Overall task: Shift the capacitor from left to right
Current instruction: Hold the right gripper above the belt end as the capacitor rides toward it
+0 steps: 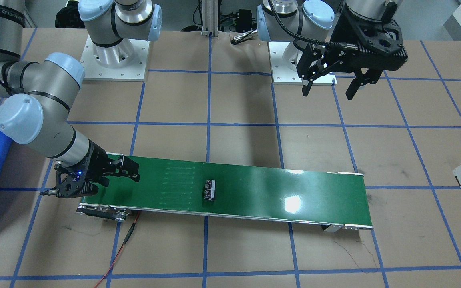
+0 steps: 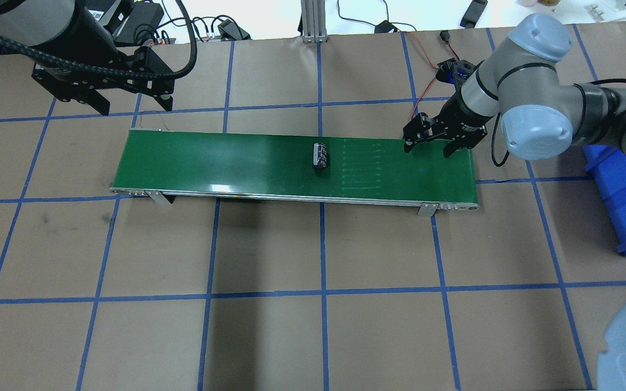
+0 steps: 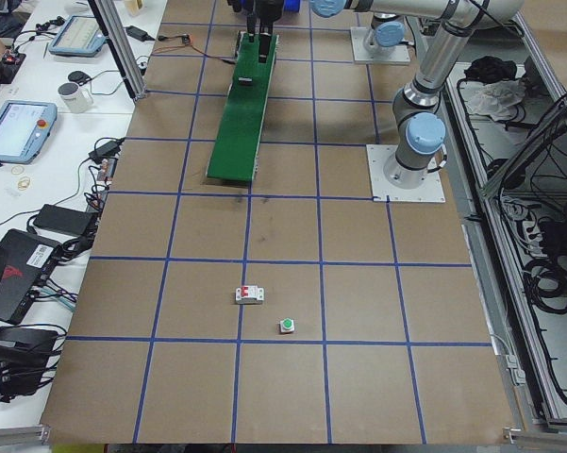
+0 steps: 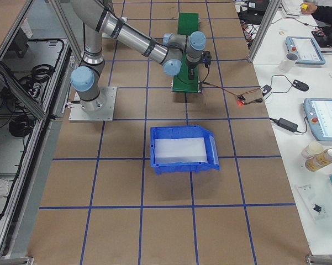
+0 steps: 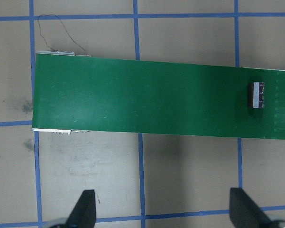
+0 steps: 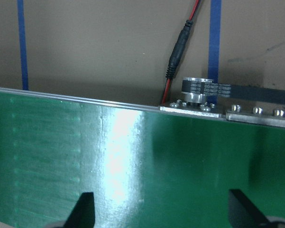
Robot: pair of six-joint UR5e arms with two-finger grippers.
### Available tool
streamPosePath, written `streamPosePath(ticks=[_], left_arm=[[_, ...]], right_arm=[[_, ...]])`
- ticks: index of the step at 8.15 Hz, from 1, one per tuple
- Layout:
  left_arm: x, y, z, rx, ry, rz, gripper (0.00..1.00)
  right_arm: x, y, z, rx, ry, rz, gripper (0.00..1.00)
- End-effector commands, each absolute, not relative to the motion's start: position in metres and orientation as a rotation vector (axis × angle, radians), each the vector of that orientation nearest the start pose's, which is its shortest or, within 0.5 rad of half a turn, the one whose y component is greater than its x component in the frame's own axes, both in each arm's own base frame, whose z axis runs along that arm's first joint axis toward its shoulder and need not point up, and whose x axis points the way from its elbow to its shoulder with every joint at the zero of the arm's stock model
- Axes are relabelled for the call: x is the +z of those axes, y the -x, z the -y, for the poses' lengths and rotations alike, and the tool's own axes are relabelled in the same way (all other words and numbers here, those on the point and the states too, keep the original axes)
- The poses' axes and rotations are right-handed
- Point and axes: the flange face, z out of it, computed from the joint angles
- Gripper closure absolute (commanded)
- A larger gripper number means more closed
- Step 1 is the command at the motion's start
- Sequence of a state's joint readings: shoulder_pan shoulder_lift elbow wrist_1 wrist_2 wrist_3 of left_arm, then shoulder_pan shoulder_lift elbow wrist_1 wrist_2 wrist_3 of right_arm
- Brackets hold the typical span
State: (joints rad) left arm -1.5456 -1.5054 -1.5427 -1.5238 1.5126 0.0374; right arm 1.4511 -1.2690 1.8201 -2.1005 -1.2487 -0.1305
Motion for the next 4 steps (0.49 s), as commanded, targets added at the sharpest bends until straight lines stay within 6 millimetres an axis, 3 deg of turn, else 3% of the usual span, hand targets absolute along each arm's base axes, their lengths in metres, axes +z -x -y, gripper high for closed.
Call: streamPosePath(ticks=[1,3,4], left_arm=[[0.5374,0.1277,0.4796,-0.223,-0.014,-3.191,0.0],[0.5374,0.1278,0.4796,-0.223,-0.014,-3.193,0.0],[0.5366,0.1278,0.4795,-0.221,-0.009,-3.193,0.0]], right_arm=[[0.2669,-0.0969,0.5751,-0.03,0.015,-2.819,0.0],[0.2637,-0.096,0.5761,-0.028,0.023,-2.827,0.0],[0.2637,-0.096,0.5761,-0.044,0.124,-2.825,0.0]])
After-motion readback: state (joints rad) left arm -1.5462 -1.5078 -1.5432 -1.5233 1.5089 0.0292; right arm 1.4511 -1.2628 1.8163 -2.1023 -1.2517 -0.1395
